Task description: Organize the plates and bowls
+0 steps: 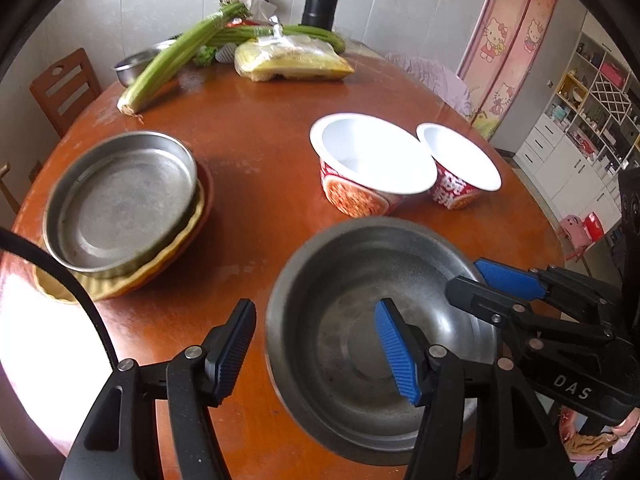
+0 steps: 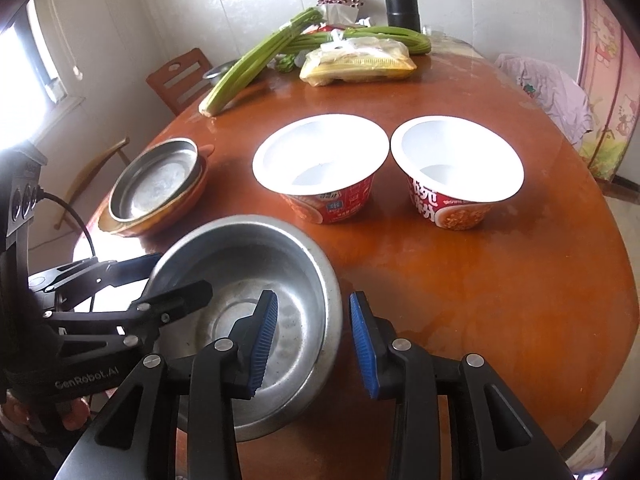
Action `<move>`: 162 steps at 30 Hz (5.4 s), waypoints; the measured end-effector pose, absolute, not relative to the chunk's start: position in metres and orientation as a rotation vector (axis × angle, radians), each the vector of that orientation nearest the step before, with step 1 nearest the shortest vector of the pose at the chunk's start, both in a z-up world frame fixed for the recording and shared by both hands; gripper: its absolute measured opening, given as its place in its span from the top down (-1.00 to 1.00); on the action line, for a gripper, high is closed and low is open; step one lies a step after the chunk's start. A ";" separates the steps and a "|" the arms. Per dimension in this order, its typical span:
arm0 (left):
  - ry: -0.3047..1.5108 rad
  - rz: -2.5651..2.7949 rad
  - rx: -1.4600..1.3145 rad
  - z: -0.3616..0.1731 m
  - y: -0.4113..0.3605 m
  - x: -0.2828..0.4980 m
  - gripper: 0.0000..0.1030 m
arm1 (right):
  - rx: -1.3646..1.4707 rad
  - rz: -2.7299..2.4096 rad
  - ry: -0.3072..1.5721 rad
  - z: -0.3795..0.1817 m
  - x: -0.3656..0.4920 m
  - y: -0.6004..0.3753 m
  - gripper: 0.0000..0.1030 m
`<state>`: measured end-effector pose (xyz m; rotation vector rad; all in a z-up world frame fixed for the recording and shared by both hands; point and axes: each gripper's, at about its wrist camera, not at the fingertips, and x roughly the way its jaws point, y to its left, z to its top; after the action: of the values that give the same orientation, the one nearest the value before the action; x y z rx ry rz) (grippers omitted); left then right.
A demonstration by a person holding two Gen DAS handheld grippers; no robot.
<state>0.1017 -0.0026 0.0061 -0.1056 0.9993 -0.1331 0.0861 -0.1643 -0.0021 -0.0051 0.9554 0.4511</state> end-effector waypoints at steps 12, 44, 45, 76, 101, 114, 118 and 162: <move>0.960 -0.095 -0.086 0.031 0.013 0.118 -0.25 | 0.081 0.436 0.923 0.020 0.102 -0.177 0.24; 1.017 -0.203 0.009 0.036 -0.005 0.237 -0.27 | 0.205 0.391 1.017 0.009 0.169 -0.168 0.24; 1.022 -0.207 0.009 0.035 -0.006 0.239 -0.27 | 0.203 0.385 1.021 0.008 0.171 -0.168 0.24; 1.110 -0.288 -0.013 0.003 -0.026 0.260 0.41 | 0.140 0.387 1.035 -0.006 0.194 -0.158 0.24; 1.000 -0.265 -0.031 0.049 -0.013 0.214 0.41 | 0.083 0.436 0.923 0.034 0.149 -0.148 0.24; 0.949 -0.255 -0.026 0.072 -0.017 0.174 0.41 | 0.059 0.463 0.868 0.053 0.114 -0.150 0.24; 0.939 -0.256 -0.029 0.076 -0.019 0.160 0.41 | 0.049 0.473 0.854 0.057 0.102 -0.152 0.24; 1.078 -0.197 -0.034 0.018 -0.024 0.111 0.41 | -0.041 0.539 0.994 0.006 0.071 -0.146 0.23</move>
<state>0.1109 -0.0240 0.0179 -0.0343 1.0781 -0.1967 0.0710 -0.1458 0.0063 -0.0409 0.9945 0.5389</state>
